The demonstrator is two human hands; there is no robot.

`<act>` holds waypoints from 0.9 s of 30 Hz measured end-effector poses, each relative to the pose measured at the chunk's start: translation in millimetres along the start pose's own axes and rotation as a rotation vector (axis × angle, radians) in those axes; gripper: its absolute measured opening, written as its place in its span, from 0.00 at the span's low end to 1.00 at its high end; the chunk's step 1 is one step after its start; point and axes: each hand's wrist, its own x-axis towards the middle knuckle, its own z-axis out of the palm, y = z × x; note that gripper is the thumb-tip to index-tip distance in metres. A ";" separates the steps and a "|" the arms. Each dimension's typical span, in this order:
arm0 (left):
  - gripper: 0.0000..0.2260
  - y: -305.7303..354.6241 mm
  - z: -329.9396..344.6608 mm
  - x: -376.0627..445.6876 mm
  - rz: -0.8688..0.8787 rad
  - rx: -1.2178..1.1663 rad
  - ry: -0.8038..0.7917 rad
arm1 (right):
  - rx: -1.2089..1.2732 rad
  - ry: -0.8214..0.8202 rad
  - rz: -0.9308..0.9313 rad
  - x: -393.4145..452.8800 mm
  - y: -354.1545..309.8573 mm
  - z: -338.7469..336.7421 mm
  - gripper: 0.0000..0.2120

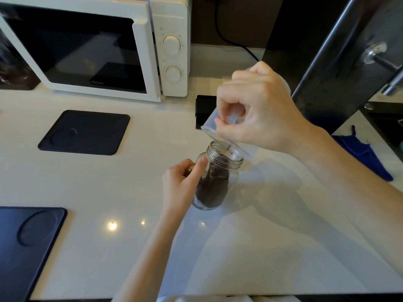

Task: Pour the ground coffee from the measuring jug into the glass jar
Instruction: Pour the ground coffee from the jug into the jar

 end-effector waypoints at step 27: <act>0.19 -4.1 -9.9 -1.6 0.014 -0.047 -0.043 | 0.534 0.220 0.560 -42.5 29.6 -3.1 0.07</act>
